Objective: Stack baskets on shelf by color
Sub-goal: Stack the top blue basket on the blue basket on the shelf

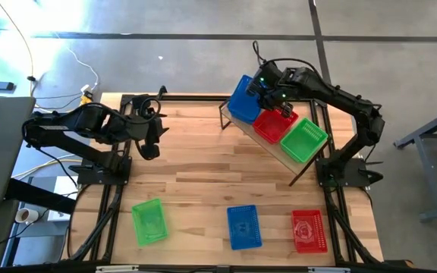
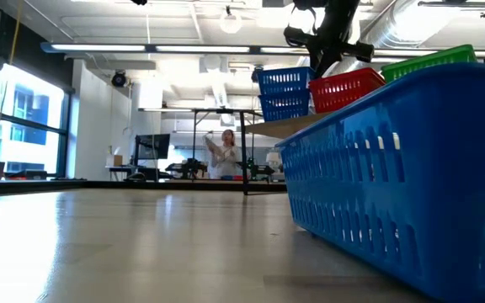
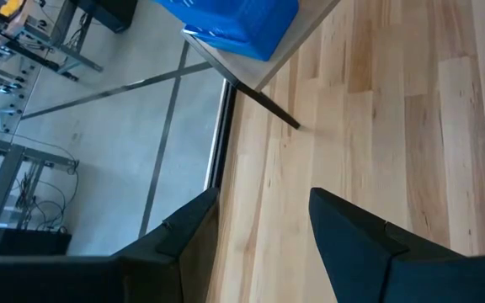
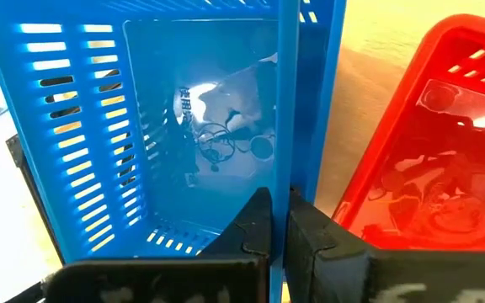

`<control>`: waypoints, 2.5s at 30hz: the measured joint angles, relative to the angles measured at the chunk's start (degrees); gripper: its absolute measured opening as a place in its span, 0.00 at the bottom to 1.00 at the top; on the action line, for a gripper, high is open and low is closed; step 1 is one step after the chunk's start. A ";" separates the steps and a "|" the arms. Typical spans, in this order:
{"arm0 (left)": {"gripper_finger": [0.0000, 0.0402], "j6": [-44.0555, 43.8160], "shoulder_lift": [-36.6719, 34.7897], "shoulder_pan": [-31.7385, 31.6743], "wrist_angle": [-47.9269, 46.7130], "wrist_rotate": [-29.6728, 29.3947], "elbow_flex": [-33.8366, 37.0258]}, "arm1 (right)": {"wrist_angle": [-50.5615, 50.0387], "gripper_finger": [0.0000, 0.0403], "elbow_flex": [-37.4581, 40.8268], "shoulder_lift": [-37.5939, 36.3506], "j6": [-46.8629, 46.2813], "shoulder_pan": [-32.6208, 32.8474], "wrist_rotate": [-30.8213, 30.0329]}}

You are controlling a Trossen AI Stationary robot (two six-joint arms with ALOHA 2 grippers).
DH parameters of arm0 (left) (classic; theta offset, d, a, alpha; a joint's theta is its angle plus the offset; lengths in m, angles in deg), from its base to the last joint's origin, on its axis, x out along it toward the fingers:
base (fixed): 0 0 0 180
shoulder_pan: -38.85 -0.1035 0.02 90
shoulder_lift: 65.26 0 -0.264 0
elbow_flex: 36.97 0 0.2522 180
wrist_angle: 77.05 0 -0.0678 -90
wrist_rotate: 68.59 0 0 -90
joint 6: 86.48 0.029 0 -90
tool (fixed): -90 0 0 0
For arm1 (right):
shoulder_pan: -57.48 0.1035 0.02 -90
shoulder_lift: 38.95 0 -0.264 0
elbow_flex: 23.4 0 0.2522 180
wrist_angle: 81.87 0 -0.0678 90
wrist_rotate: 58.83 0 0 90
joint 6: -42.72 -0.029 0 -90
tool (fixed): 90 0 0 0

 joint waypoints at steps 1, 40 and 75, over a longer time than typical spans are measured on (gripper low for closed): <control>0.44 -0.01 0.00 0.00 0.00 0.01 0.00 | 0.00 0.00 0.00 0.00 0.00 0.00 0.02; 0.44 -0.22 0.00 0.02 0.00 0.09 0.00 | 0.05 0.26 0.00 -1.85 5.38 -1.49 0.31; 0.44 -4.54 0.01 0.01 -0.02 0.44 0.02 | 8.81 0.26 -0.02 2.27 70.33 9.70 -1.06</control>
